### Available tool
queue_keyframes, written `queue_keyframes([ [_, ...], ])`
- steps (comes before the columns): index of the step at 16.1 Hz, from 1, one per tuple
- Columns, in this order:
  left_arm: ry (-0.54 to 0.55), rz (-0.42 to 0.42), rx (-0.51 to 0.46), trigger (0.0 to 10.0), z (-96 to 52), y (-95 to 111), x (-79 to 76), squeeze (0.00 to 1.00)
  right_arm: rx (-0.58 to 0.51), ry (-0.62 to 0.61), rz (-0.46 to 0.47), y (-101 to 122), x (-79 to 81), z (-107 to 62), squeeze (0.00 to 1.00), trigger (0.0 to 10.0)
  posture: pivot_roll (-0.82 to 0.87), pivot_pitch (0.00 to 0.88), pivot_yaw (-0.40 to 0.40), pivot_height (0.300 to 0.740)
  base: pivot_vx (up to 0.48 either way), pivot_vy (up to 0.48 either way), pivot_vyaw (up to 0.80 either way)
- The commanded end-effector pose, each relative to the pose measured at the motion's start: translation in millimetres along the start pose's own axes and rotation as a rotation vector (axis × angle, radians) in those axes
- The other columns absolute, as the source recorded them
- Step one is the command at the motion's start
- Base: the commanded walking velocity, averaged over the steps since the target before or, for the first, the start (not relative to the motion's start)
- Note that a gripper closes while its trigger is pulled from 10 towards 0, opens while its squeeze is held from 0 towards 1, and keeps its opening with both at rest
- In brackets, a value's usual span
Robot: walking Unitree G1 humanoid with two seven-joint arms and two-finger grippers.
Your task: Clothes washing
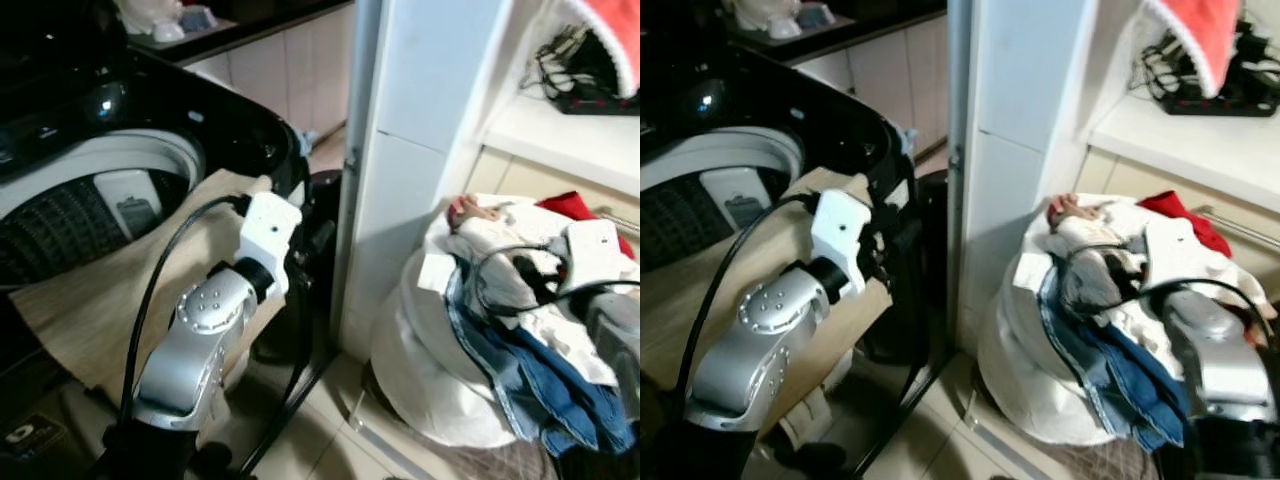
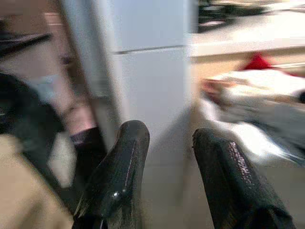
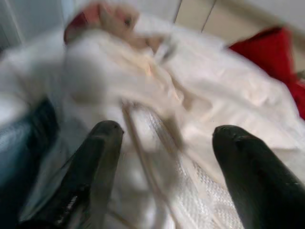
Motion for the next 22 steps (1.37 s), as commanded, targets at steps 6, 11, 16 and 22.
queue_keyframes([
  [6,-0.259,0.043,0.018,10.0,-5.4,7.4,-33.1,0.0,0.224,0.136,-0.072,-43.2,-2.9,10.9,0.0,10.0,-0.12,0.0,0.025,0.74,0.0,0.0,0.0],
  [11,-0.284,0.065,0.036,10.0,-7.9,7.3,-32.7,0.0,0.235,0.155,-0.074,-46.7,-9.0,17.8,0.0,0.0,-0.11,0.0,0.02,0.74,0.0,0.0,0.0],
  [16,-0.272,0.071,0.035,10.0,-5.8,7.3,-29.7,0.0,0.151,0.154,-0.025,-34.5,-14.1,20.0,0.0,0.0,-0.12,0.0,0.025,0.74,0.0,0.0,0.0],
  [22,-0.277,0.069,0.034,10.0,-5.1,7.0,-30.6,0.0,0.108,0.176,0.053,-30.7,-14.4,17.2,0.0,0.0,-0.12,0.0,0.028,0.74,0.0,0.0,0.0],
])
Point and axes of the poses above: a point about 5 cm out from each wrist's last joint towards the gripper, its own z axis pointing out of the wrist towards the gripper, its own y axis along the axis of the wrist's last joint, x = y × z, the point moved 5 cm from there along z, pointing out of the wrist towards the gripper, and after that the axes turned 7 degrees about -z, right-handed, at the moved point
